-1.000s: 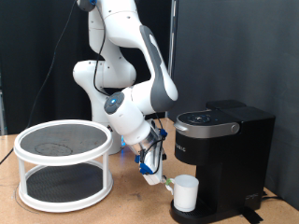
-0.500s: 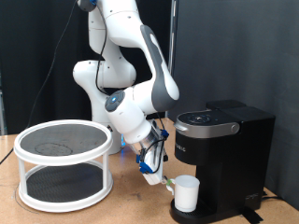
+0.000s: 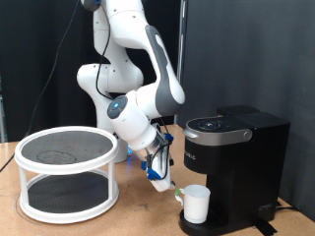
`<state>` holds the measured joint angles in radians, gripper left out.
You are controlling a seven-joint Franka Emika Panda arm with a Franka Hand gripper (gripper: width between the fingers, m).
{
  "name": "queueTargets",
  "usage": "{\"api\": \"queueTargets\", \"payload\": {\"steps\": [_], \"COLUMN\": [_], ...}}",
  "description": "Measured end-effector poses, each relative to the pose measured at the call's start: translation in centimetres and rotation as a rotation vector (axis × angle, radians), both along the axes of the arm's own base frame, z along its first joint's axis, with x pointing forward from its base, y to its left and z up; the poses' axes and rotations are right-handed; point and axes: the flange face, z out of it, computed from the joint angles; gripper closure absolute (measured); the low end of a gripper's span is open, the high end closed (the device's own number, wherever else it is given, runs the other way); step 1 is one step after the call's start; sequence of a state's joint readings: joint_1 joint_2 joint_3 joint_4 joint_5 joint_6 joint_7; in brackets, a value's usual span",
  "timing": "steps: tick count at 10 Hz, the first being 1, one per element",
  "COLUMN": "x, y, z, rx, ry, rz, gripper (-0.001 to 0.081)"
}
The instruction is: Make a cup of coffee with the keurig machine
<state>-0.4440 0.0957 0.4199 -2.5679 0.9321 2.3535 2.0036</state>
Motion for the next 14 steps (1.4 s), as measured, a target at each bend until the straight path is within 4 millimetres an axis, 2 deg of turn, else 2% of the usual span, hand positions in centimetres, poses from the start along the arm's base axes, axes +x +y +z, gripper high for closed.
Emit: {"api": "queueTargets", "payload": {"steps": [3,7,8,9,11,14], "x": [-1.7,-2.5,-3.0,-3.0,-2.9,-3.5], "y": [0.1,0.0,-0.1,-0.1,0.4,1.9], "z": [2.5,7.5,8.3,8.2,8.9,12.5], "rx": [0.076,0.173,0.185,0.184,0.218,0.323], "ry": [-0.091,-0.171,-0.179,-0.178,-0.24,-0.291], "rz": [-0.012,-0.025,-0.024,-0.023,0.022,0.07], "gripper": [0.0072,0.0072,0.0072,0.0072,0.0072,0.0072]}}
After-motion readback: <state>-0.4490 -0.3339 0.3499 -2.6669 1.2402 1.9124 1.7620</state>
